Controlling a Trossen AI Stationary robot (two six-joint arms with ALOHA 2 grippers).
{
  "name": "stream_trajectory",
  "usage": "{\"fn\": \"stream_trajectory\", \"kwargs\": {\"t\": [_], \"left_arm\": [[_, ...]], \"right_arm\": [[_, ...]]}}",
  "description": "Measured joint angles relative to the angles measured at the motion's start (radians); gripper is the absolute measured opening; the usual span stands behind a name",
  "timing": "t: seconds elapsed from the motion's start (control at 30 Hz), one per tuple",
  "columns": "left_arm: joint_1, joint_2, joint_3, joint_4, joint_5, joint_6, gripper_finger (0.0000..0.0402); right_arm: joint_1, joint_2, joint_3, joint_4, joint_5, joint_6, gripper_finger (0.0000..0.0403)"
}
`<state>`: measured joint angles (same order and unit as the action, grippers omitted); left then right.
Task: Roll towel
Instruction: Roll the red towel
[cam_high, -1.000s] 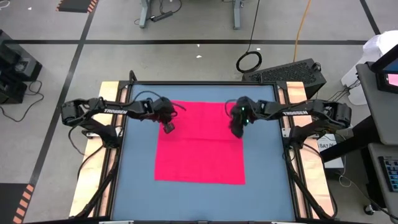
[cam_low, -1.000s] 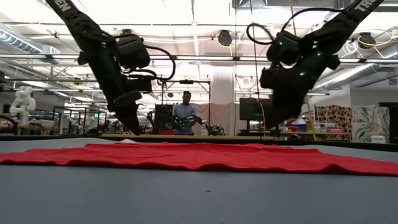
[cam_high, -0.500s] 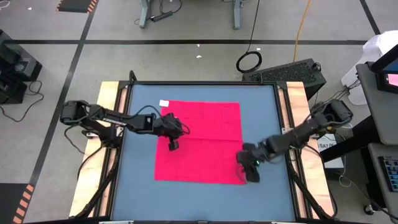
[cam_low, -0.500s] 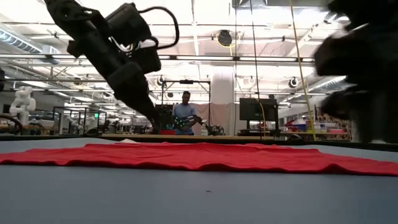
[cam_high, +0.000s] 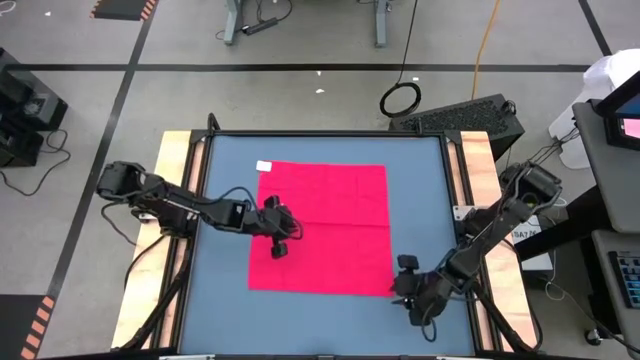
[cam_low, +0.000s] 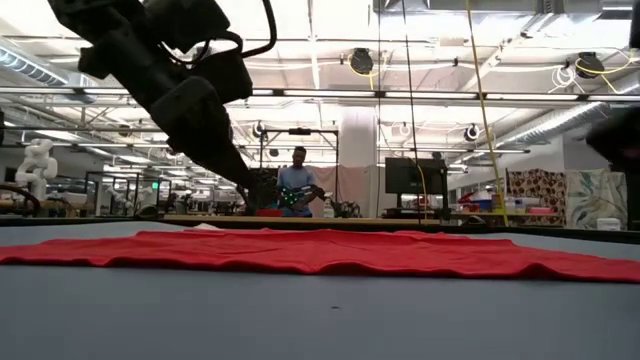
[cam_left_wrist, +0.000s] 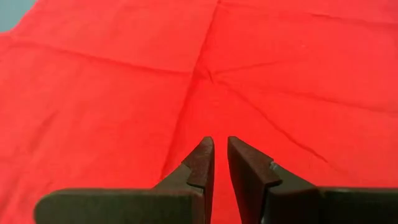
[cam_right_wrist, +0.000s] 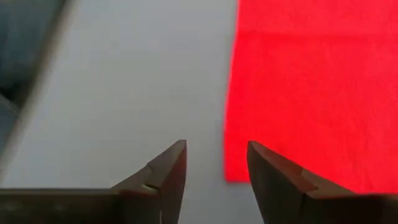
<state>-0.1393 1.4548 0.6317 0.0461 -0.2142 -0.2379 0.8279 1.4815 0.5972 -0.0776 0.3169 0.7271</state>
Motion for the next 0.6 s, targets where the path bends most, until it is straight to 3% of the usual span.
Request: {"fn": "stream_trajectory", "kwargs": {"t": [0.17, 0.3, 0.43, 0.6], "left_arm": [[-0.056, 0.01, 0.0, -0.005, -0.024, -0.046, 0.0054], [-0.097, 0.01, 0.0, -0.002, -0.067, -0.072, 0.0054], [-0.124, 0.01, 0.0, 0.035, -0.113, -0.072, 0.0054], [-0.141, 0.01, 0.0, 0.153, -0.121, -0.042, 0.0054]], "right_arm": [[-0.003, 0.071, 0.0, 0.008, 0.02, 0.032, 0.0184], [-0.003, 0.072, 0.0, 0.007, 0.0, 0.062, 0.0174], [-0.003, 0.071, 0.0, -0.006, 0.001, 0.077, 0.0135], [-0.003, 0.071, 0.0, -0.013, 0.016, 0.078, 0.0051]]}}
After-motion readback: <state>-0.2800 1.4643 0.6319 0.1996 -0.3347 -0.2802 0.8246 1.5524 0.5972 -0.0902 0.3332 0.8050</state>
